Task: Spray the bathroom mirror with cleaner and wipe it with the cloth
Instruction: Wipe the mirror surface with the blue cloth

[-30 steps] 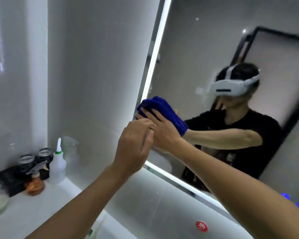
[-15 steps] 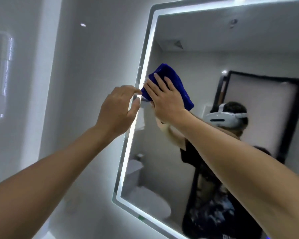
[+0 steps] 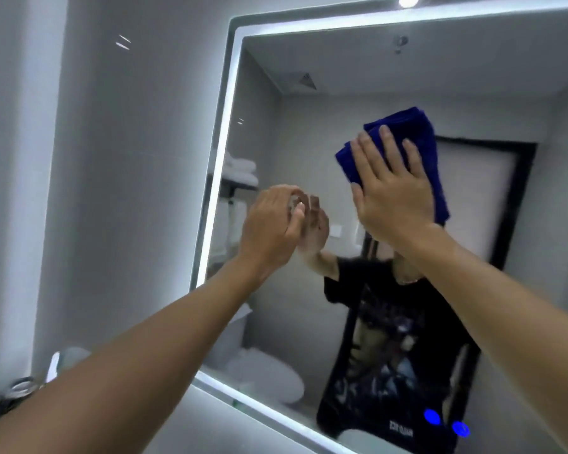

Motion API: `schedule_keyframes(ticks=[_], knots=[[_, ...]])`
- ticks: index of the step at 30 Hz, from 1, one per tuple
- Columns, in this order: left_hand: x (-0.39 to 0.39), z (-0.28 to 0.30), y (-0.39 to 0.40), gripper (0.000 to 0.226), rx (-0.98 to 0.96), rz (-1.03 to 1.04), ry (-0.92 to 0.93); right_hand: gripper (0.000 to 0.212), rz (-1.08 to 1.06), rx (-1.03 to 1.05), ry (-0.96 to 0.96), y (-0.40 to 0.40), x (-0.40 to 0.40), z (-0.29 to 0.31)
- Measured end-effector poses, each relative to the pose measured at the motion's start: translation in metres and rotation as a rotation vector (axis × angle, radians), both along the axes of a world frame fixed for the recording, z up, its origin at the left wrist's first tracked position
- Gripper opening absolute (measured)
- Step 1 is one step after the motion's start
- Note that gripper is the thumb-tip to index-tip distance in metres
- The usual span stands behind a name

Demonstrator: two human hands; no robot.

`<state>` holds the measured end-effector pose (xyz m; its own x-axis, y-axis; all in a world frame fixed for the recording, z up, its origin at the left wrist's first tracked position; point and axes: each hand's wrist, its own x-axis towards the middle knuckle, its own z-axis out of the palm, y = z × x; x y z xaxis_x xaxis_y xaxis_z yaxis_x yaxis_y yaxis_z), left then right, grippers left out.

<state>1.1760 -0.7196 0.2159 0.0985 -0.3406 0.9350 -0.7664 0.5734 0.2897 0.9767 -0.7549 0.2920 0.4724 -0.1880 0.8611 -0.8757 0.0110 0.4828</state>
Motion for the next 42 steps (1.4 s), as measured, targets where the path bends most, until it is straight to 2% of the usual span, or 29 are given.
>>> schedule_keyframes(ticks=[9,16,21,26,33,37,42], knots=[[-0.109,0.011,0.016,0.023,-0.090,-0.161,-0.040,0.063,-0.112,-0.070,-0.138,0.045,-0.155,-0.013],[-0.212,0.015,0.032,0.035,-0.166,-0.334,-0.113,0.062,-0.142,-0.131,-0.296,0.076,-0.269,-0.032],[-0.281,0.012,0.040,0.022,-0.266,-0.426,-0.076,0.062,-0.194,-0.147,-0.362,0.101,-0.356,-0.054],[-0.364,0.002,0.056,0.019,-0.309,-0.570,-0.142,0.063,-0.232,-0.164,-0.478,0.130,-0.454,-0.081],[-0.420,-0.024,0.066,0.025,-0.287,-0.638,-0.239,0.063,-0.242,-0.187,-0.559,0.148,-0.512,-0.108],[-0.429,-0.042,0.071,0.025,-0.271,-0.671,-0.282,0.063,-0.273,-0.190,-0.542,0.146,-0.510,-0.110],[-0.404,-0.064,0.066,0.027,-0.203,-0.653,-0.303,0.062,-0.220,-0.141,-0.506,0.142,-0.478,-0.128]])
